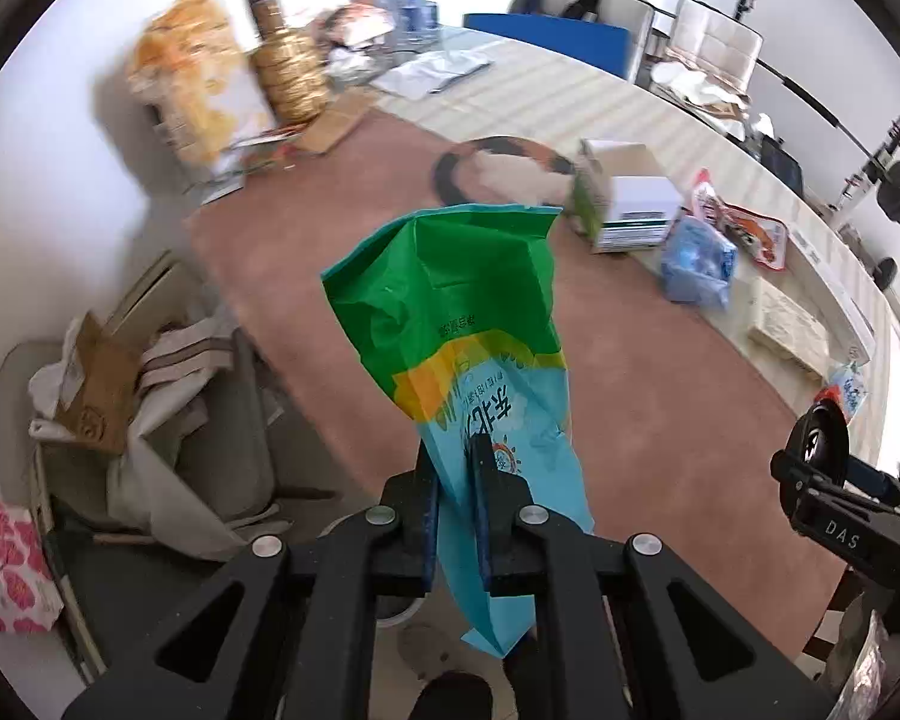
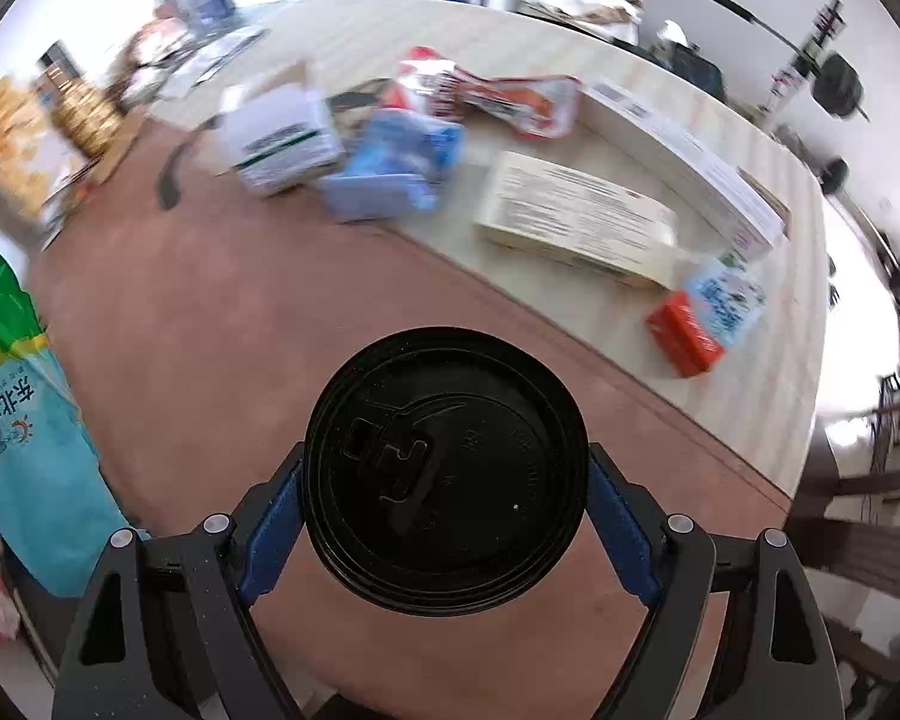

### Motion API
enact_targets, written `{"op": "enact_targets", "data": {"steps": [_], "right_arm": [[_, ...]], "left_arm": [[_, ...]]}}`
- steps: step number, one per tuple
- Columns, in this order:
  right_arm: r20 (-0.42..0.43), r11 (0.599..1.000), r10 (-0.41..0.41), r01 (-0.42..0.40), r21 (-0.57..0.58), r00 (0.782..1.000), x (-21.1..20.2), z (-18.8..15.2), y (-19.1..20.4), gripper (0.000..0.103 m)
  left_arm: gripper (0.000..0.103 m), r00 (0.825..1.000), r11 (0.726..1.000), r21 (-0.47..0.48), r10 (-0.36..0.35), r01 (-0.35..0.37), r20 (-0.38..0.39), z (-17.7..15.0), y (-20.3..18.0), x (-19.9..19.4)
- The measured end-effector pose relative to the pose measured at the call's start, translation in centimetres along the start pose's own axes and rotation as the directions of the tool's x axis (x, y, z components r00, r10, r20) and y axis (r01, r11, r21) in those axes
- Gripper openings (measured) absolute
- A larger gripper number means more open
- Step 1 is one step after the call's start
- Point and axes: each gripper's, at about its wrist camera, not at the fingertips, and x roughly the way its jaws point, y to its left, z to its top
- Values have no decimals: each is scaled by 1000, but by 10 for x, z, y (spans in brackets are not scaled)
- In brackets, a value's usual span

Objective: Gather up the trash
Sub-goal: 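Carry the bag and lid to the white bin and release them inside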

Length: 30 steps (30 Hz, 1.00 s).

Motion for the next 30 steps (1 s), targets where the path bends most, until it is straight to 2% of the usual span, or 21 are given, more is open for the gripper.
{"op": "enact_targets", "data": {"steps": [5,9,15,20,25,27,28,30], "right_arm": [[3,996,51,-51,-73,999,-10,-14,46,87],[-20,983,106,-108,-147,994,-9,-36,99,87],[-101,952,174,-193,-239,980,12,-90,173,87],[-170,926,174,-220,-308,970,45,-140,225,87],[-231,911,142,-218,-349,963,109,-188,262,87],[-247,912,119,-205,-357,962,141,-205,269,87],[-260,912,107,-199,-358,960,163,-214,273,87],[-275,913,83,-183,-364,958,199,-223,277,87]], "left_arm": [[7,999,997,-66,30,-31,-17,-29,50,-8],[7,997,990,-130,53,-59,-52,-59,97,-7],[7,985,965,-249,42,-83,-166,-116,173,23],[7,957,937,-341,-34,-70,-289,-171,229,88],[7,920,902,-432,-149,-24,-363,-221,262,182],[8,892,879,-478,-220,5,-395,-241,268,232],[8,884,869,-495,-240,11,-401,-248,270,250],[13,864,867,-499,-265,19,-428,-261,272,294]]}}
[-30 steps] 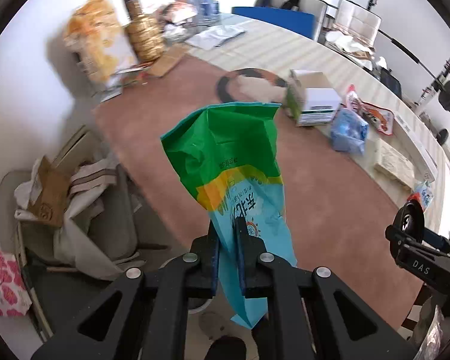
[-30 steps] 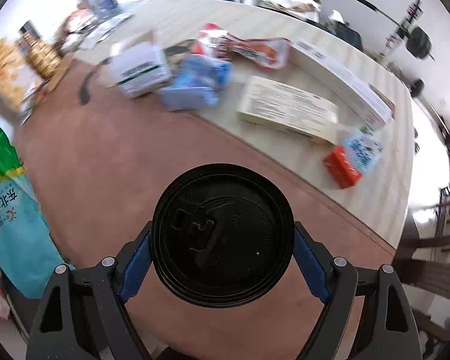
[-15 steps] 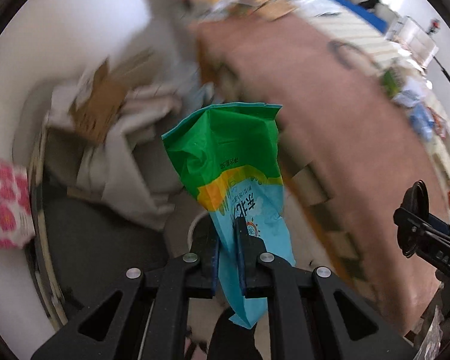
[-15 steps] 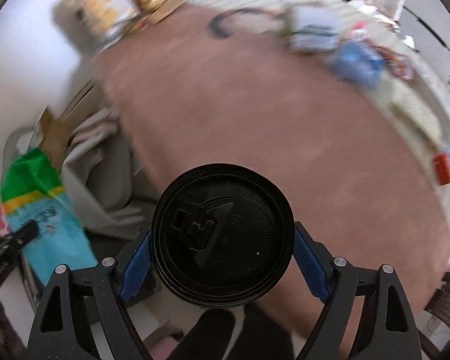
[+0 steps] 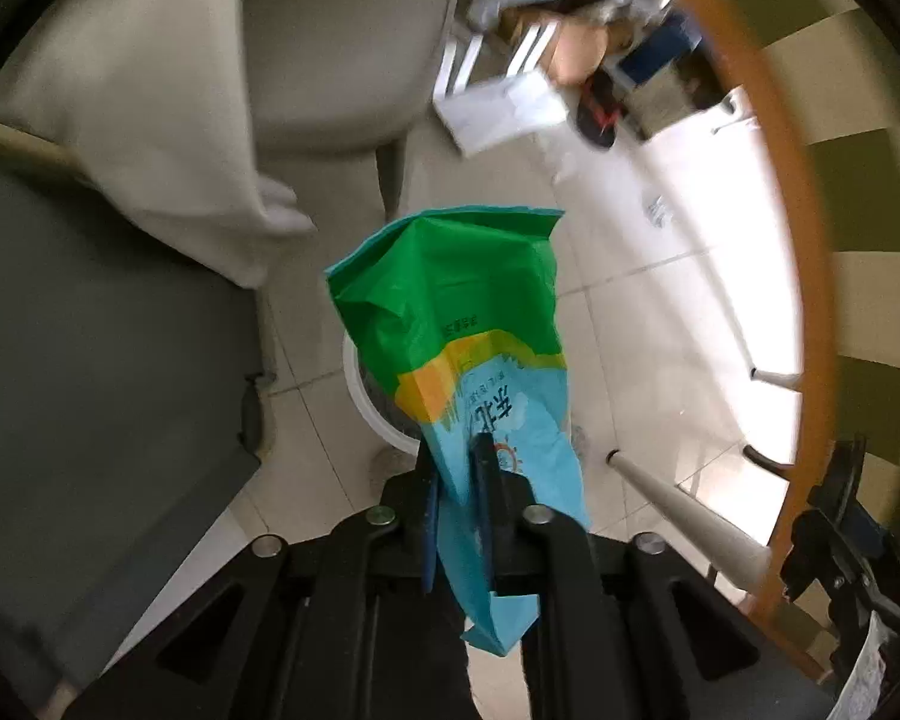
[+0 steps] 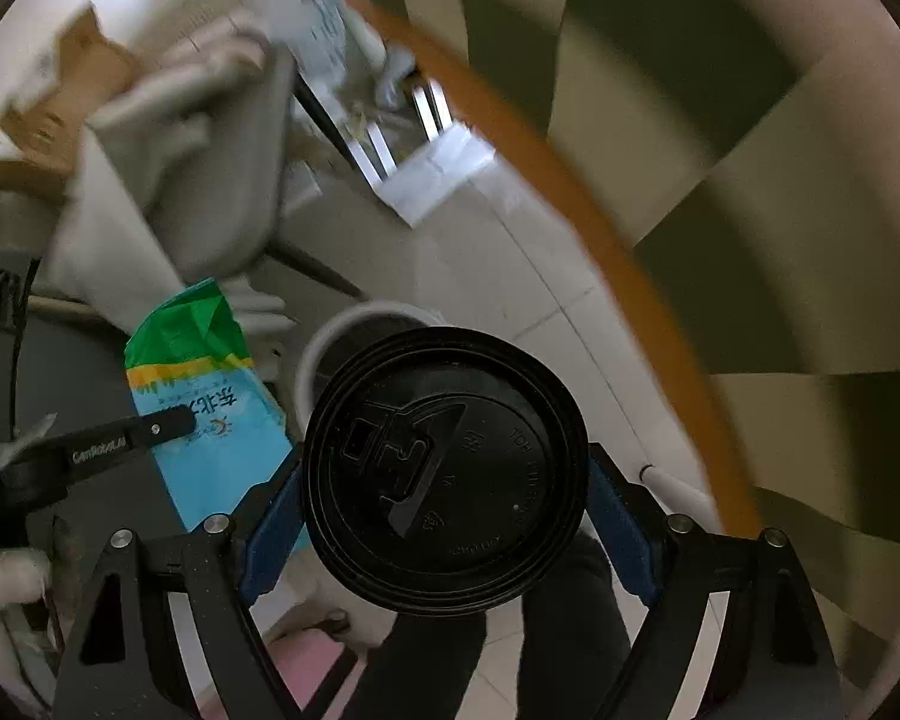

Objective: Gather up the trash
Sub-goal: 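Carry the bag and lid to the white bin and release them inside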

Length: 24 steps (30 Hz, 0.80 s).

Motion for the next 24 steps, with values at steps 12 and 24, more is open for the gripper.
{"op": "enact_targets", "data": {"steps": [12,24], "right_arm": [[-168,999,50,-51,-1,984,220,6,-4,89],[-154,996,58,-67,-53,986,239,13,13,103]], "left_arm": [[88,997,998,-54,40,-43,-69,31,52,162],[101,975,976,-59,213,-209,59,14,67,129]]}}
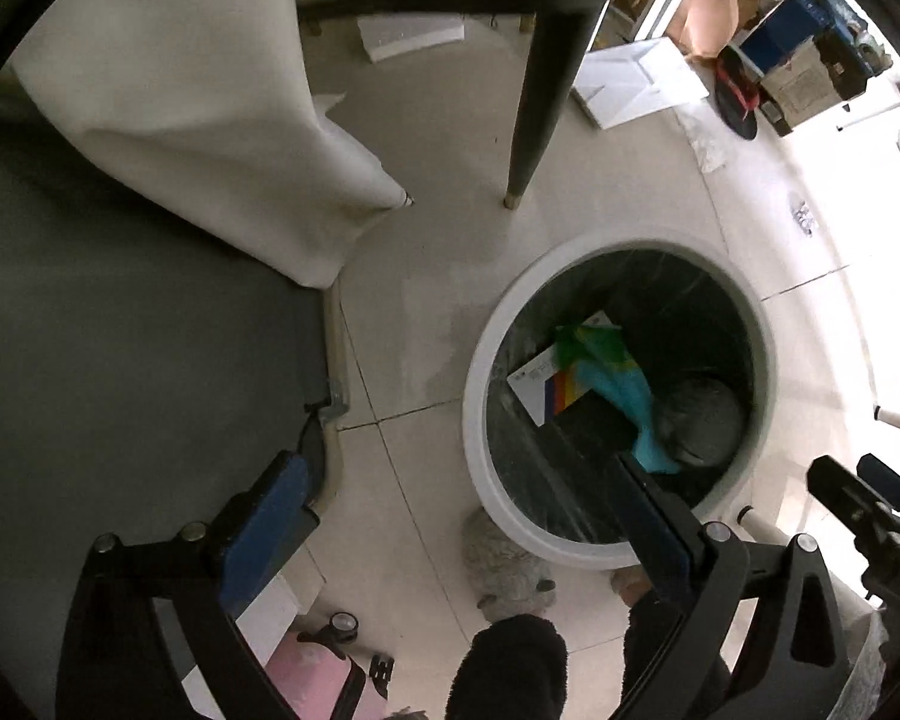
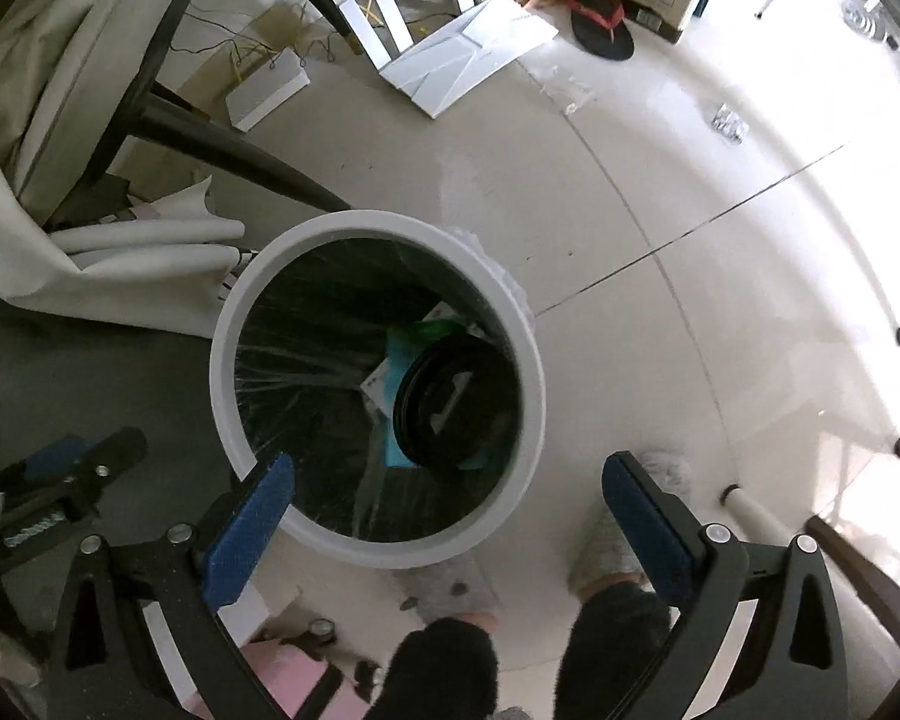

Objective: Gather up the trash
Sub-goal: 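Carry the bag and lid to the white bin and release them inside, then move both tools back over the table toward the boxes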

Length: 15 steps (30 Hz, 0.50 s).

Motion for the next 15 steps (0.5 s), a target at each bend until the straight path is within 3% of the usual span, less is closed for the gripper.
{"op": "enact_targets", "data": {"steps": [8,15], "right_arm": [[10,992,-119,119,-51,993,-34,-6,16,103],[29,987,-147,148,-61,989,-86,-18,25,103]], "left_arm": [[101,999,999,24,20,-21,36,-15,-8,-50],[101,999,1000,2,12,-12,35,-35,-5,-98]]}}
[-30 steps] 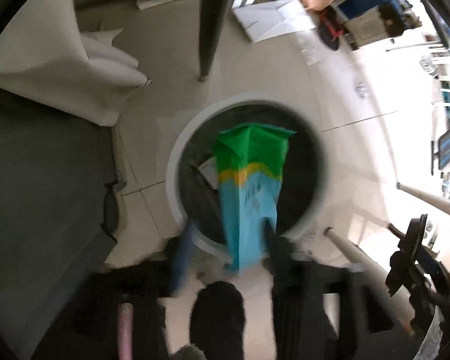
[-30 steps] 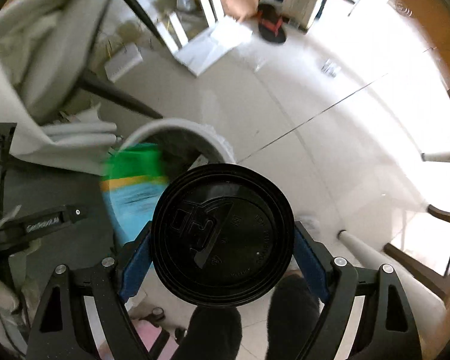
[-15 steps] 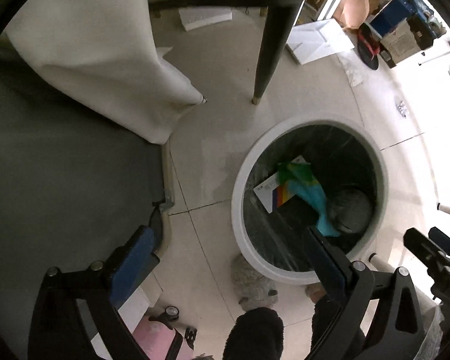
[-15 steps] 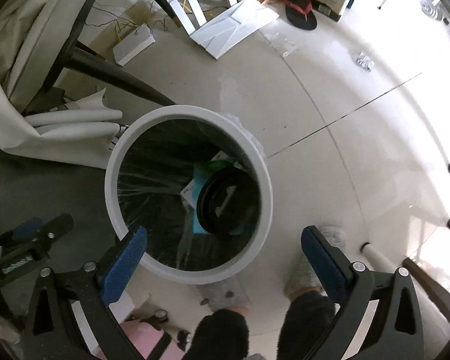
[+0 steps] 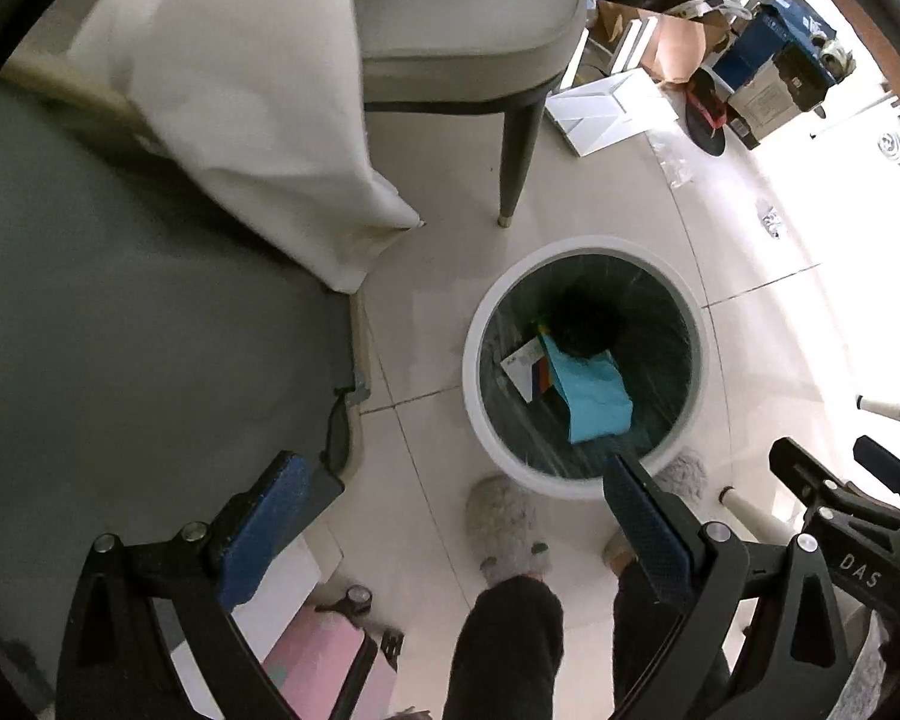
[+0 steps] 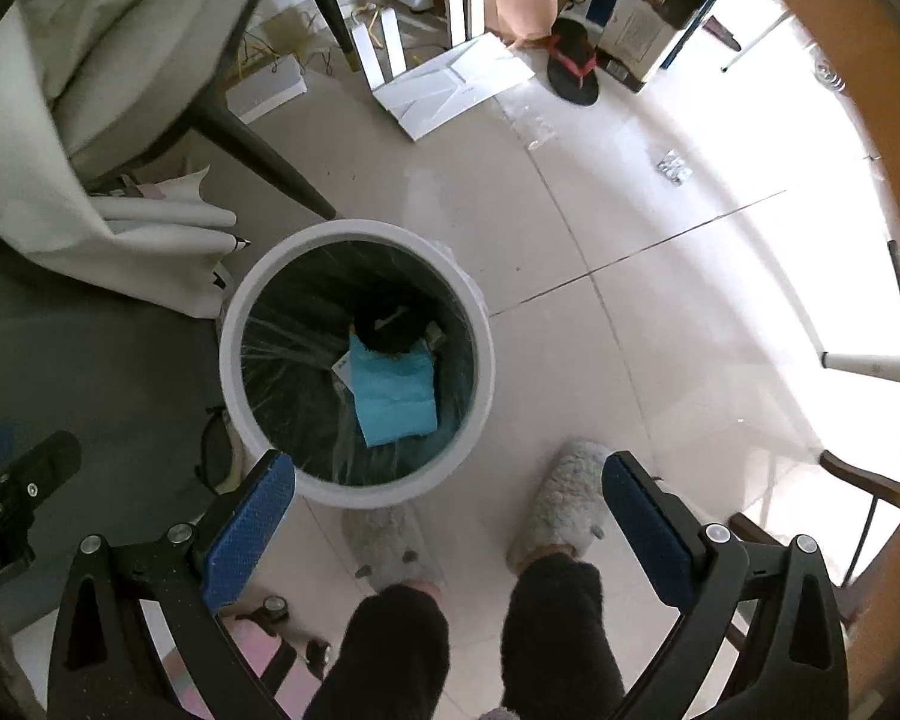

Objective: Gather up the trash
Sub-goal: 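Move both tools back over the table toward the boxes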

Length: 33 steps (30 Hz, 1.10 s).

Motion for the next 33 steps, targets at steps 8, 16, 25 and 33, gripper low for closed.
{"op": "enact_targets", "data": {"steps": [8,16,25,33], "right_arm": [[39,1000,15,-15,-13,999,-103,-17,-2,103],[78,997,74,-72,-26,994,-216,-42,-6,103],[155,973,224,-230,23,962,-337,-58,-41,103],[319,907,205,-302,294,925,-422,-55,-185,103]], "left_arm": [[101,1000,999,-35,-12,13,26,-22,9,-90],[101,996,1000,-28,5,-2,93,-48,16,-194],[101,973,999,11,32,-36,229,-54,-10,-315],[101,921,988,142,7,-67,390,-22,-118,-402]]}}
